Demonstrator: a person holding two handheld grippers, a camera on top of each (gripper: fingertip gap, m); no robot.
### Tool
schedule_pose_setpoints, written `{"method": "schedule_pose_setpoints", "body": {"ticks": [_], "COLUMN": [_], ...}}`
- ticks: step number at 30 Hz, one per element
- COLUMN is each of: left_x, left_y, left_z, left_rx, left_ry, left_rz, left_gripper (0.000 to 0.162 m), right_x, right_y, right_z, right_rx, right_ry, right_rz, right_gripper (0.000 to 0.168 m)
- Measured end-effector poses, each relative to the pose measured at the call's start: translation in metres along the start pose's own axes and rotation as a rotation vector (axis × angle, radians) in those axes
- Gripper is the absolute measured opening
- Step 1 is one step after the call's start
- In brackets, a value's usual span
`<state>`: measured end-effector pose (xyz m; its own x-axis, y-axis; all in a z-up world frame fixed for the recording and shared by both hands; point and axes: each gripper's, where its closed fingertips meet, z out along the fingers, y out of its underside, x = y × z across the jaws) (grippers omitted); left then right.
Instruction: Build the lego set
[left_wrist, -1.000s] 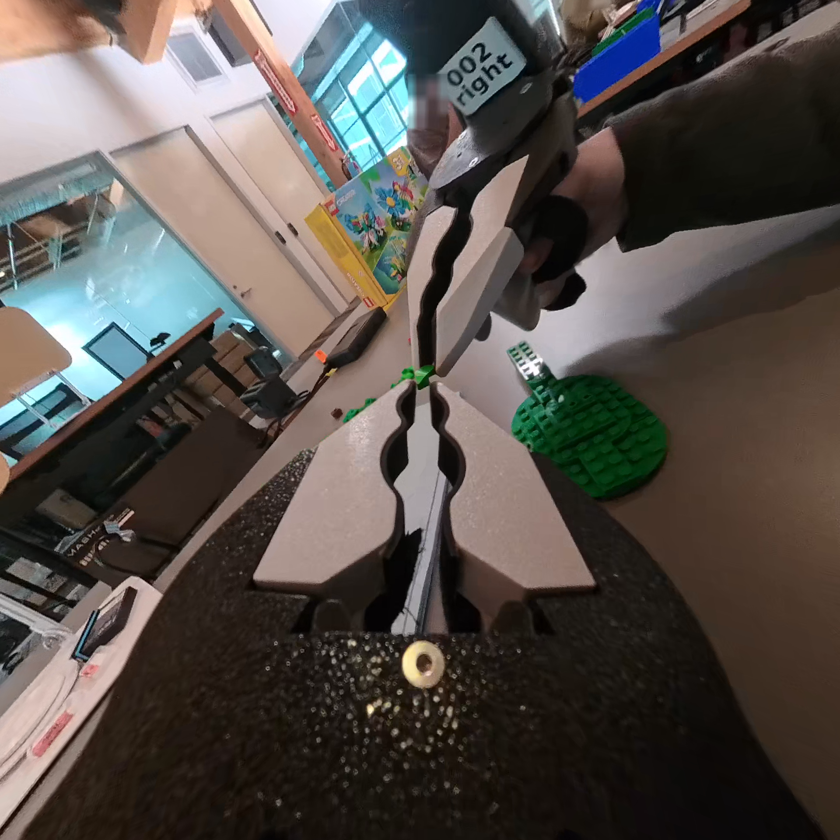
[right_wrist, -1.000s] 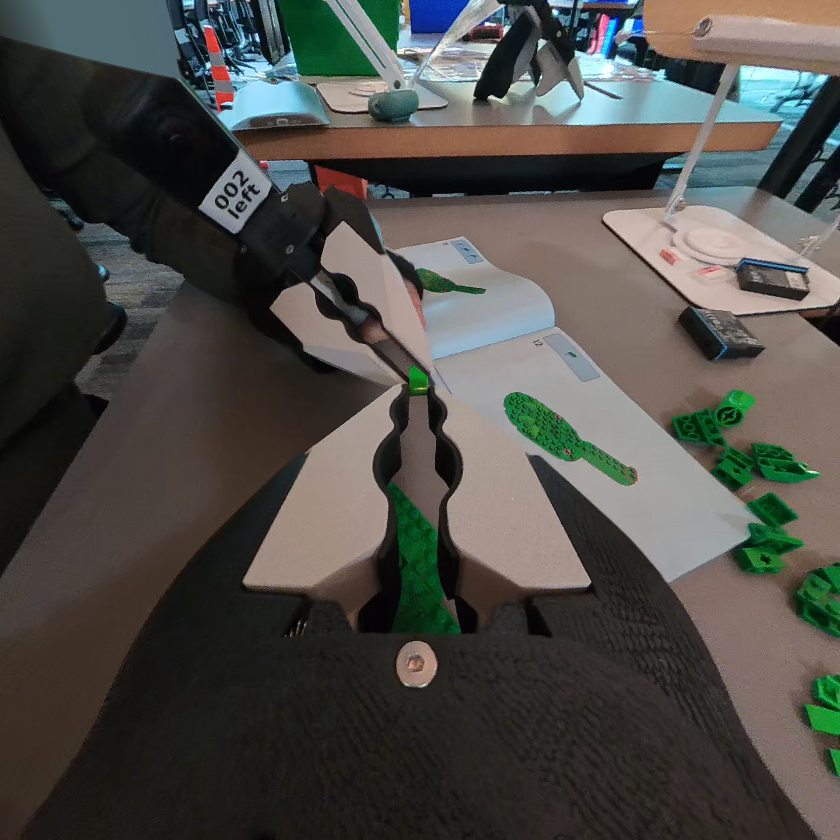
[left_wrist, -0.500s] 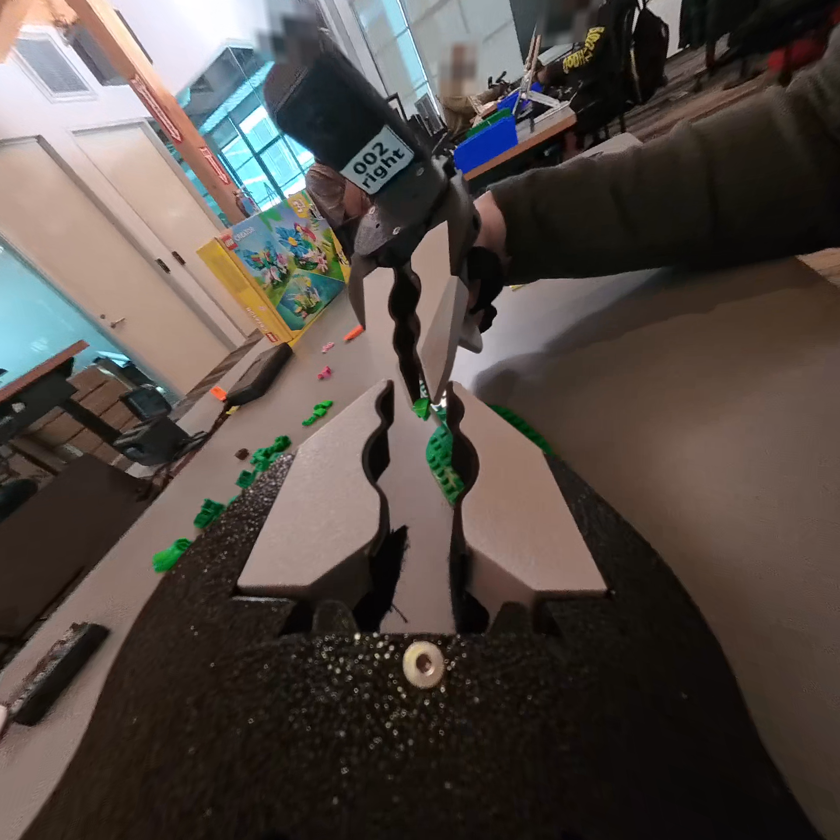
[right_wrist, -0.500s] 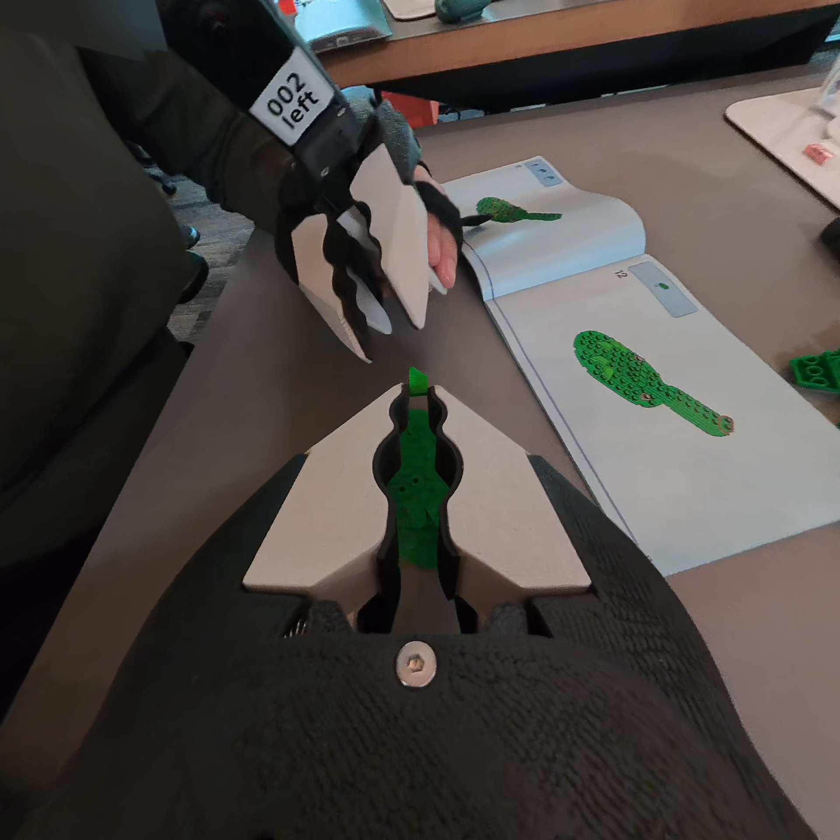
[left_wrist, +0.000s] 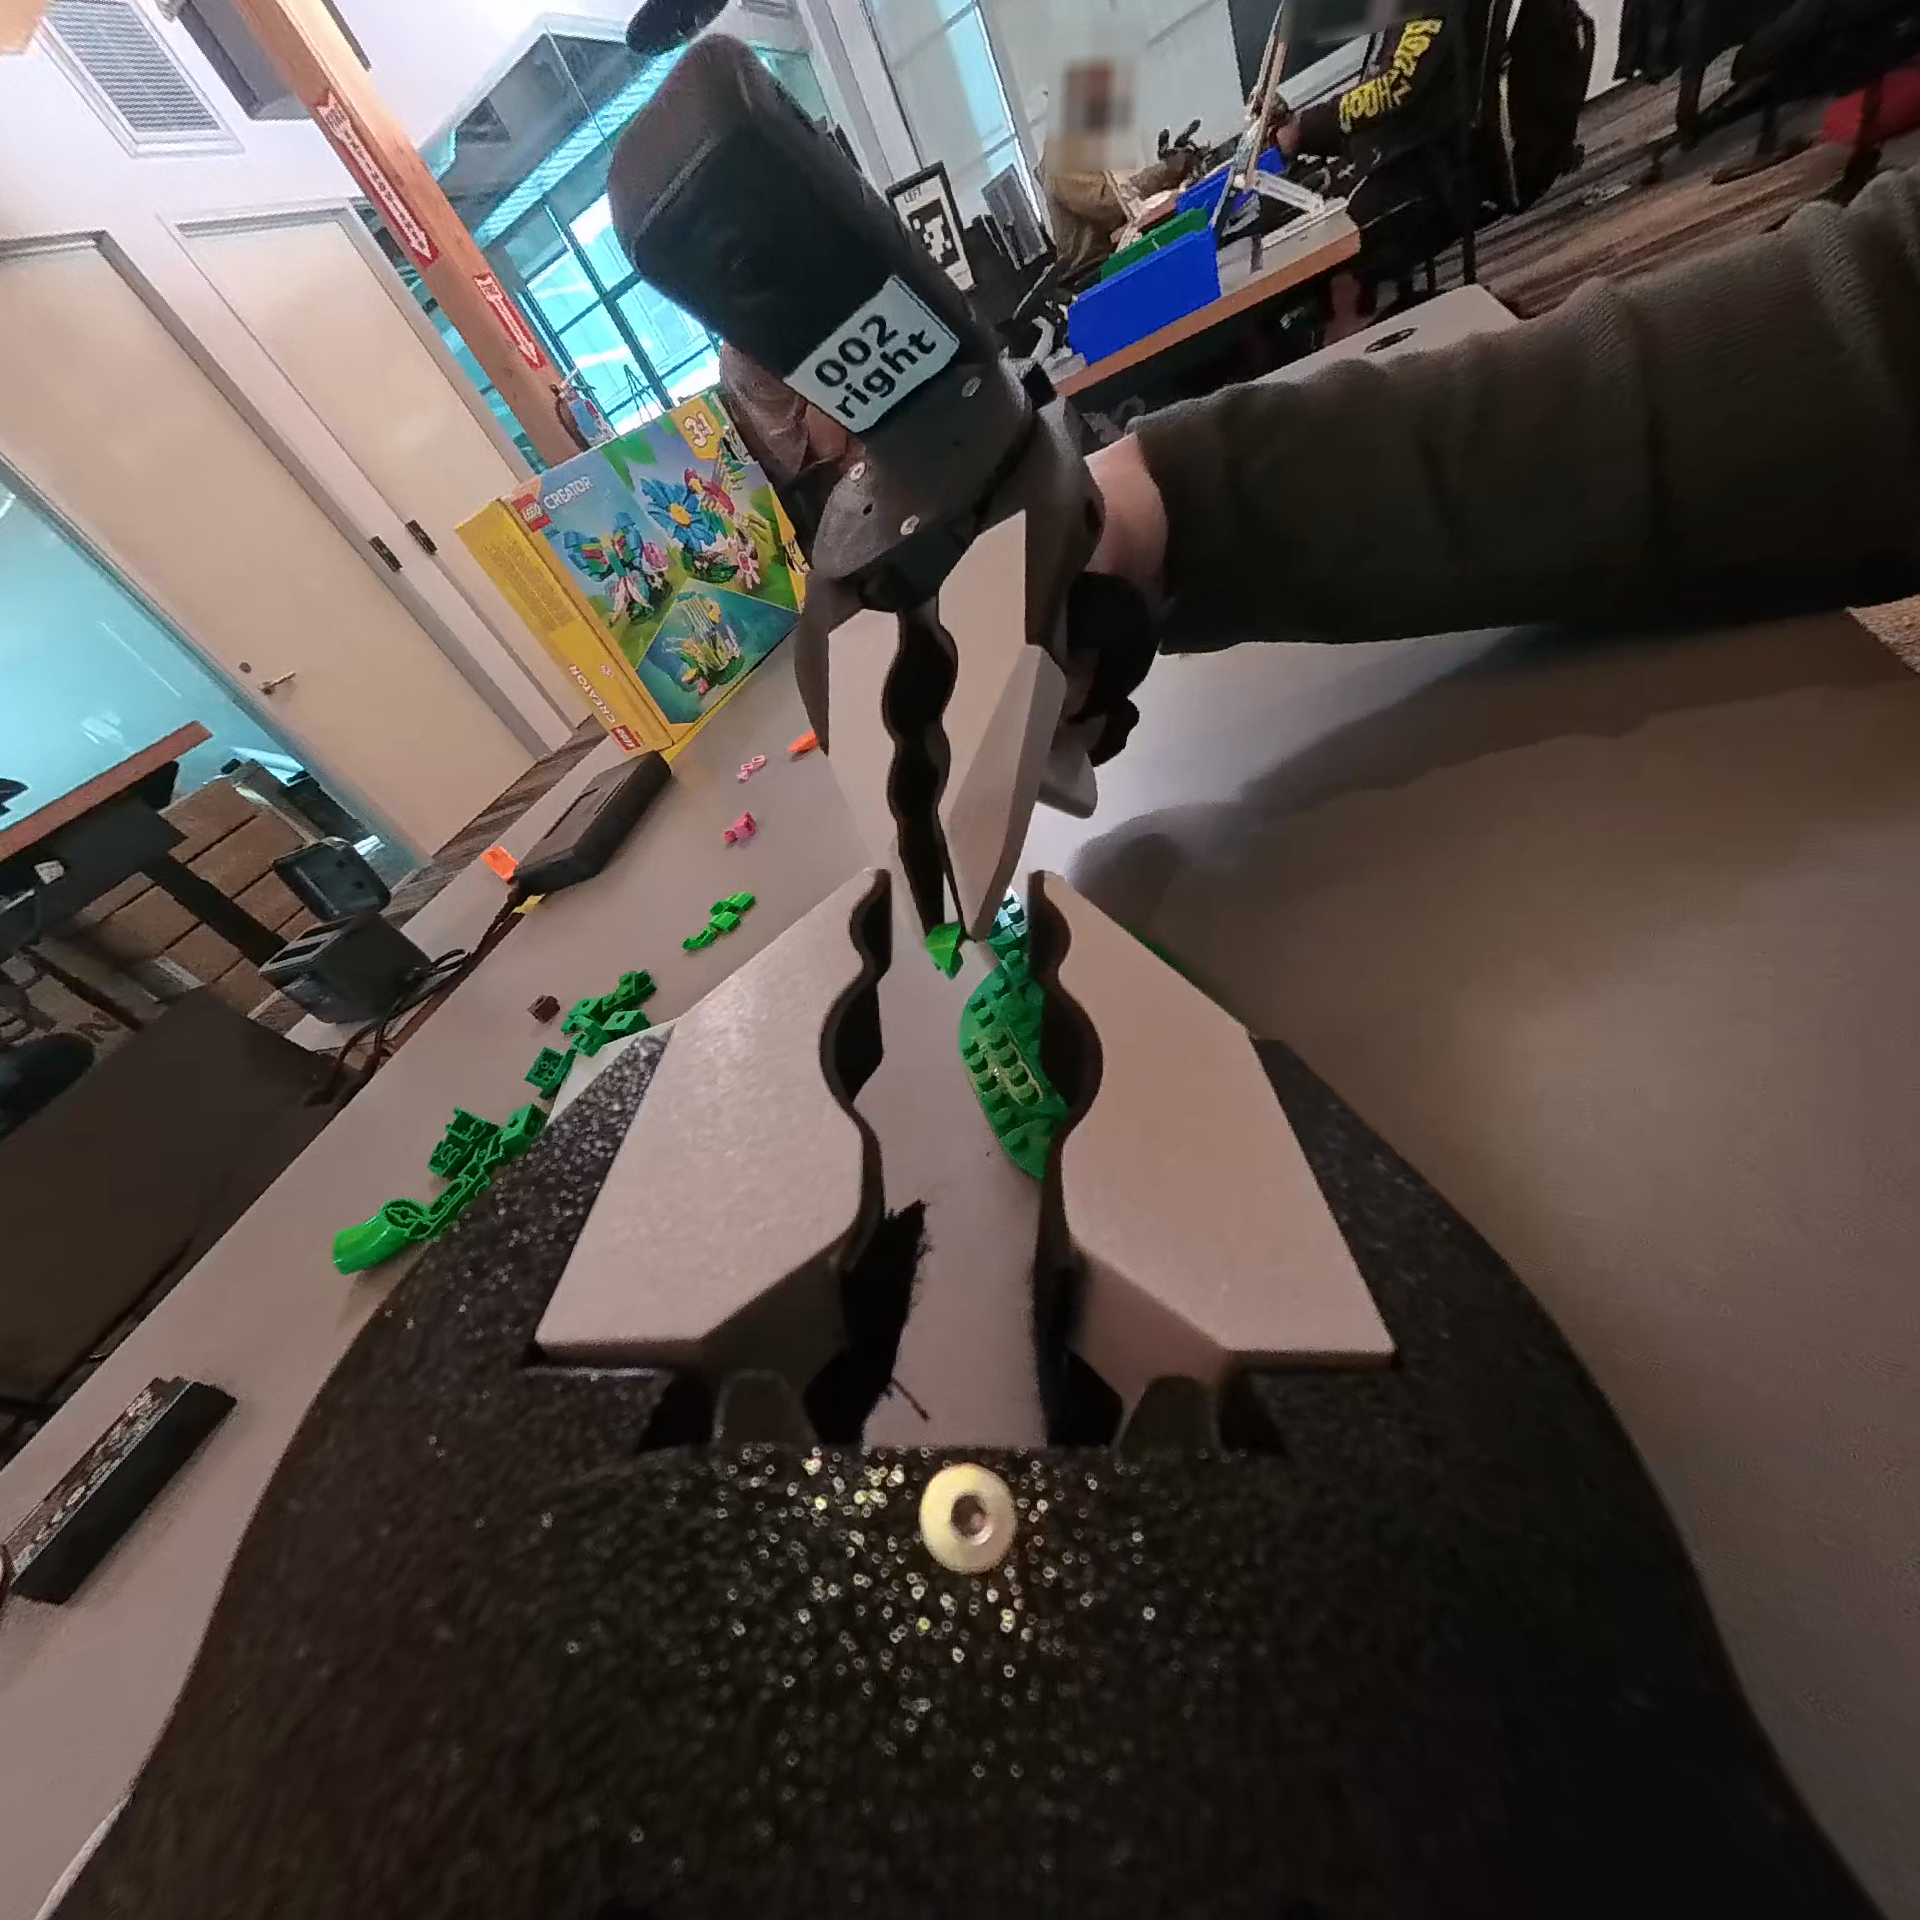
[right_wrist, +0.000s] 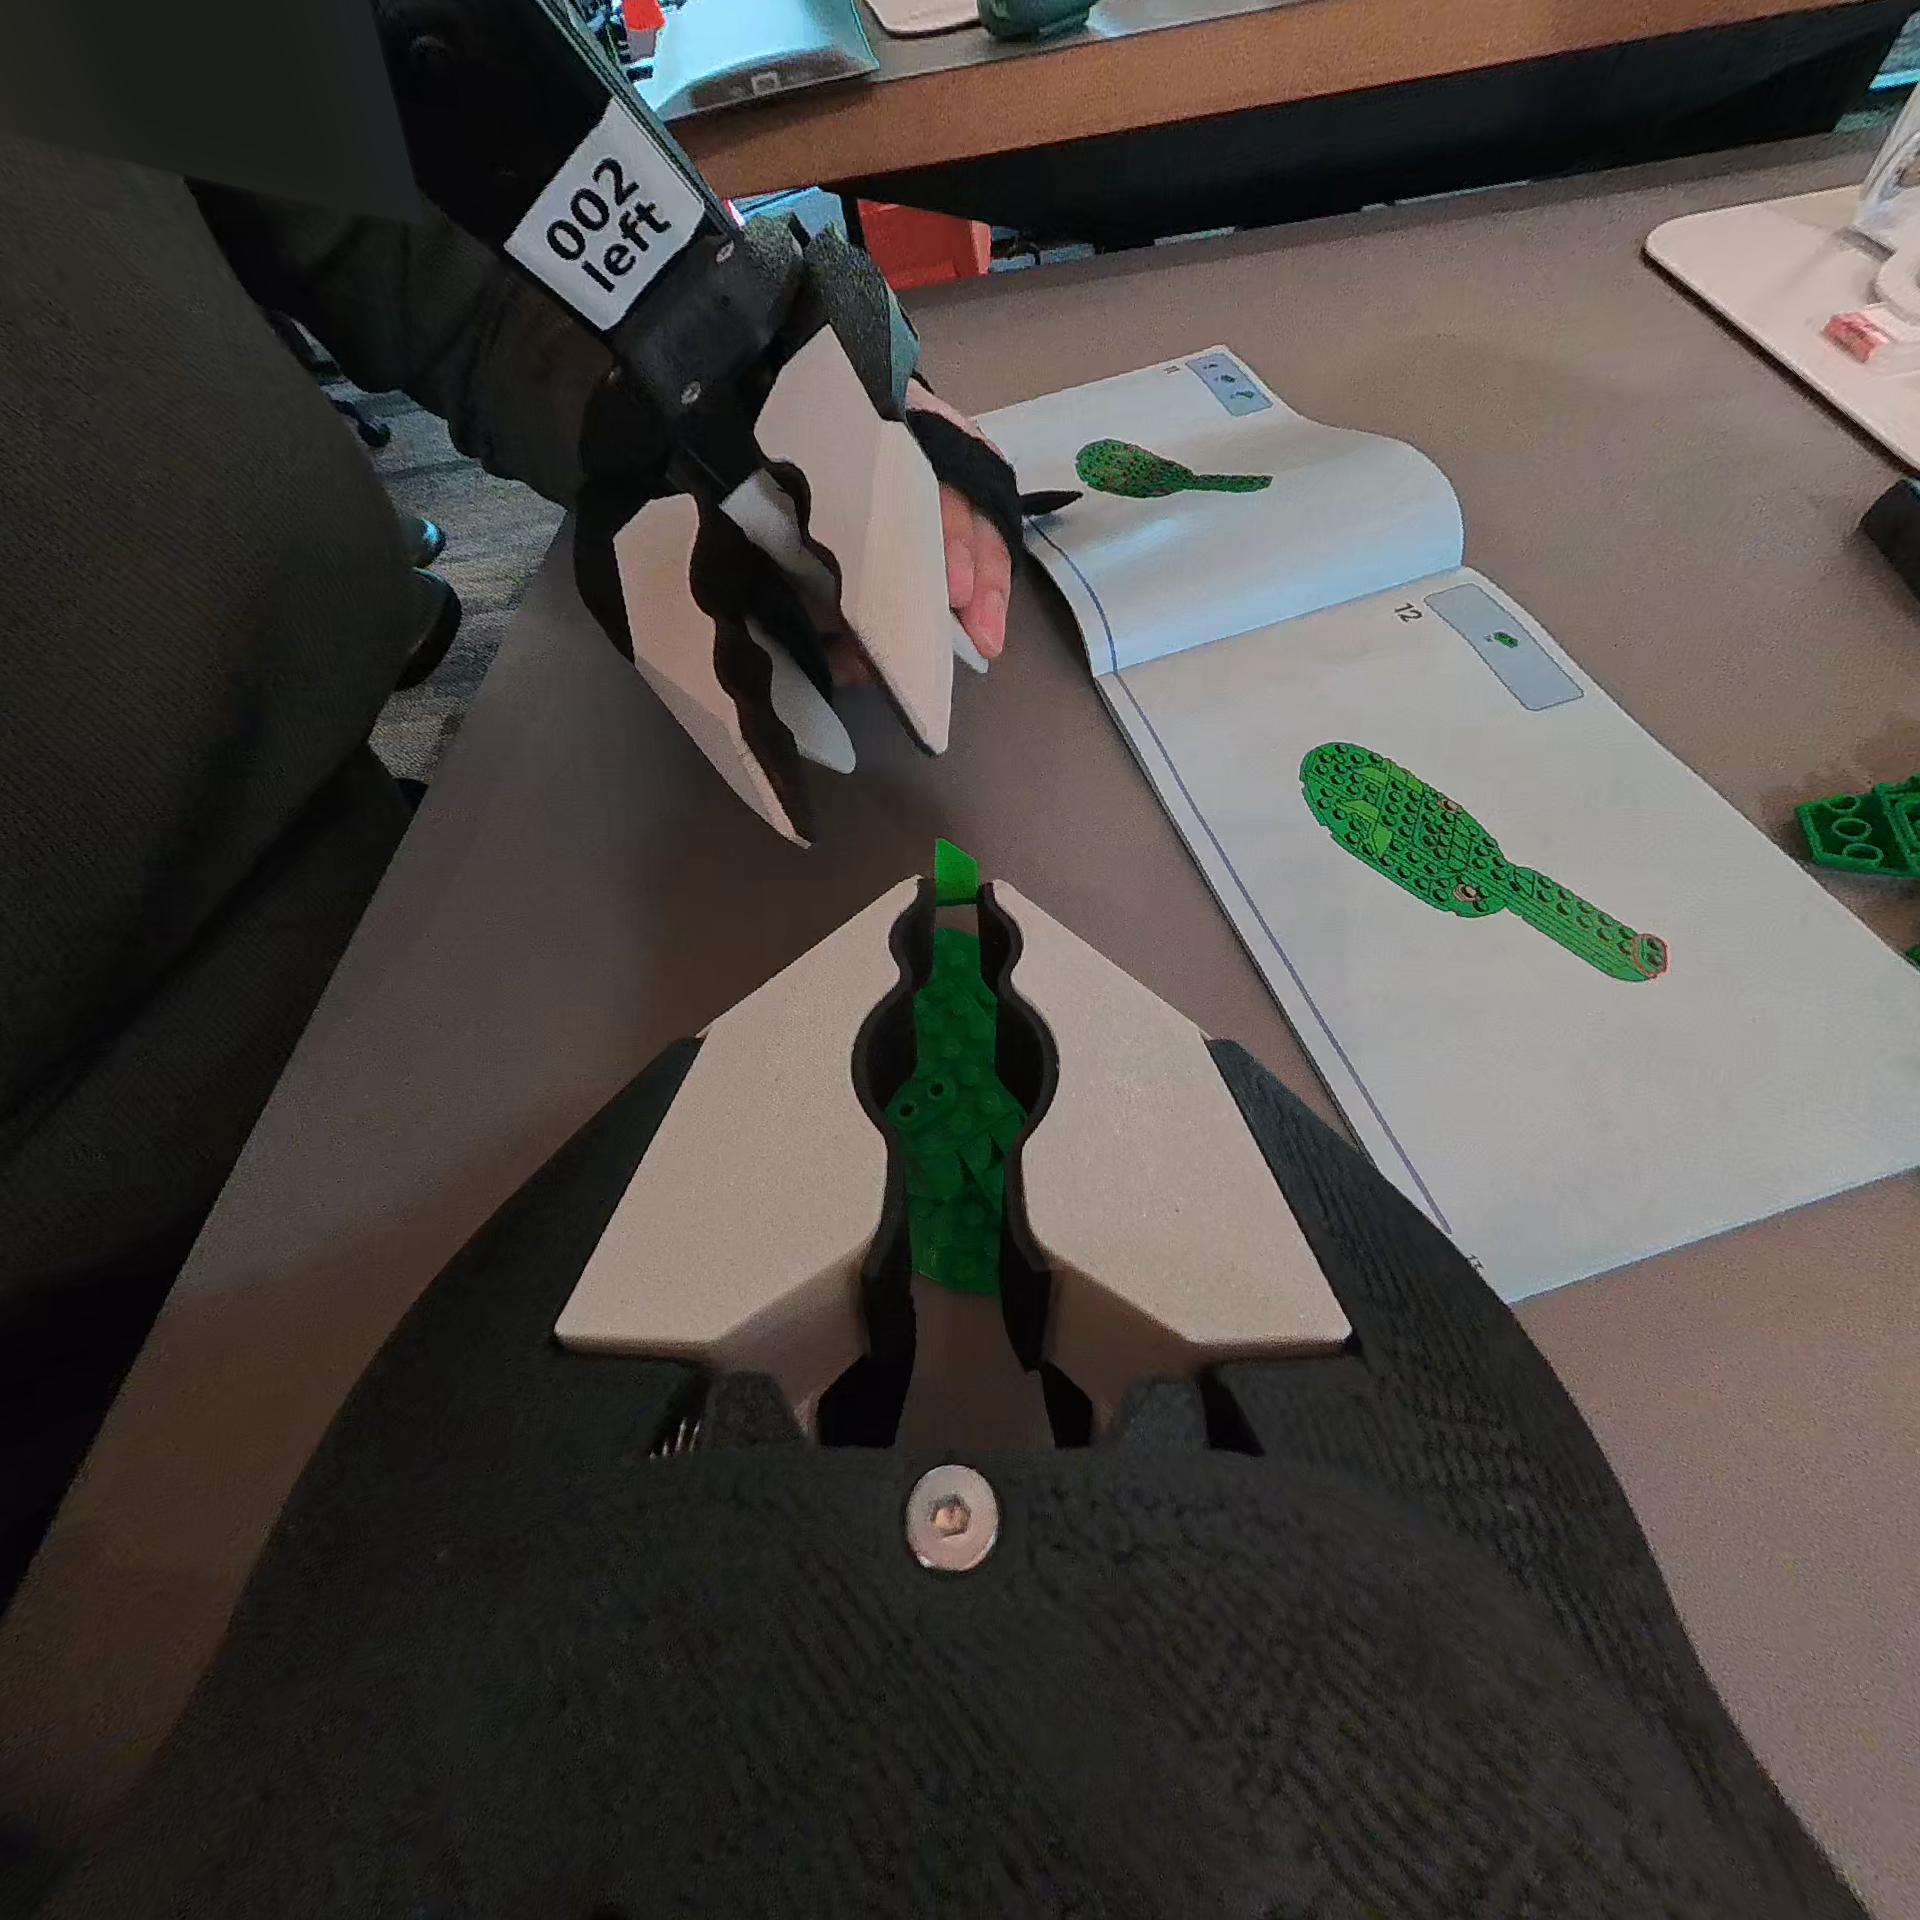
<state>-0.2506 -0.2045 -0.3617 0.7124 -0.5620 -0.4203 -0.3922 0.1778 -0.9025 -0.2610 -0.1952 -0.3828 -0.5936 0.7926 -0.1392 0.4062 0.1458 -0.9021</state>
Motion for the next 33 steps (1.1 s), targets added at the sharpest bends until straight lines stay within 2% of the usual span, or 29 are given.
{"method": "schedule_pose_setpoints", "body": {"ticks": [22,30,33], "left_x": [-0.006,-0.027,-0.034], "left_y": [-0.002,-0.008,-0.009], "left_z": [-0.002,-0.01,-0.014], "left_rx": [0.021,0.093,0.117], "left_ry": [-0.018,-0.046,-0.08], "left_rz": [-0.034,-0.206,-0.223], "left_gripper": [0.02,0.017,0.015], "right_x": [-0.002,0.005,0.006], "right_y": [-0.002,0.004,0.014], "right_z": [0.002,-0.002,0.0], "right_rx": [0.013,-0.035,-0.104], "right_ry": [-0.018,0.042,0.059], "right_rz": [-0.013,-0.033,-0.048], "right_gripper": [0.007,0.007,0.007]}}
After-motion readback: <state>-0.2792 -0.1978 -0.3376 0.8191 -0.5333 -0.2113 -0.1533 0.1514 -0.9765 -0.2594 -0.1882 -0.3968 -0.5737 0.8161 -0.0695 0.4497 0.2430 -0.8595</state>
